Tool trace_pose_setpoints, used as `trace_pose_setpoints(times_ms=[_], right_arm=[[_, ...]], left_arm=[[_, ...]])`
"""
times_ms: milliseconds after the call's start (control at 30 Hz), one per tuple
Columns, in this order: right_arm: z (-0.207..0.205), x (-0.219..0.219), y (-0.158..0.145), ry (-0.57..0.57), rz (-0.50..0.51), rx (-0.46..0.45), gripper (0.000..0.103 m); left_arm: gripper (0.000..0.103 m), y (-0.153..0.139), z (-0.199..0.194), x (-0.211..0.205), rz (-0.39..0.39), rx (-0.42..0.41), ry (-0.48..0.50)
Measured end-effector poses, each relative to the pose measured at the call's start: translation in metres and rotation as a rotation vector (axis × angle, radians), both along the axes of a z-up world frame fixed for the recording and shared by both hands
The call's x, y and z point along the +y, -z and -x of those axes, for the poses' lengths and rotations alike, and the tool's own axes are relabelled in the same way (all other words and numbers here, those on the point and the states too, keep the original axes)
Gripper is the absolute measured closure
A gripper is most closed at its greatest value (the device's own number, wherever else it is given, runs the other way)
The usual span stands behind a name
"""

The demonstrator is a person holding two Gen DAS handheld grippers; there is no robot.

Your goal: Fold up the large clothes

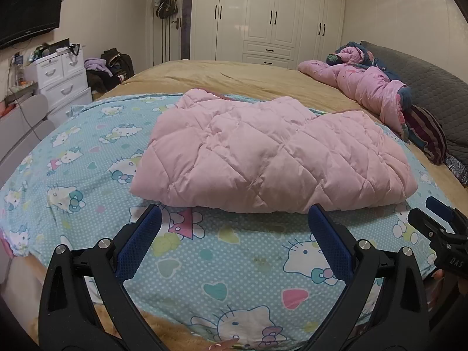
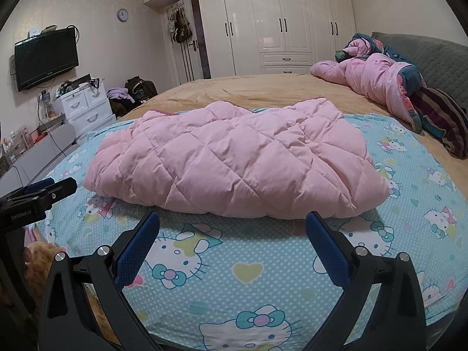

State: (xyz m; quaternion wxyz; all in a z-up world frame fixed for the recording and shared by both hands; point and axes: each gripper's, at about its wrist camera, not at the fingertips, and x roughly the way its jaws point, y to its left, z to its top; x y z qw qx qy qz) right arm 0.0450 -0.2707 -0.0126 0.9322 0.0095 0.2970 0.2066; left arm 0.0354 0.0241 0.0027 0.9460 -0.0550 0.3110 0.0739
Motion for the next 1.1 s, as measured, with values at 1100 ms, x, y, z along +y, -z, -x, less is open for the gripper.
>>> trace_pose_setpoints(times_ms=[1100], right_arm=[[-0.0002,0.0001,0.0052,-0.008,0.008,0.008,0.004]], left_arm=[[0.009,0.0012,-0.0001,0.0,0.0,0.003,0.0]])
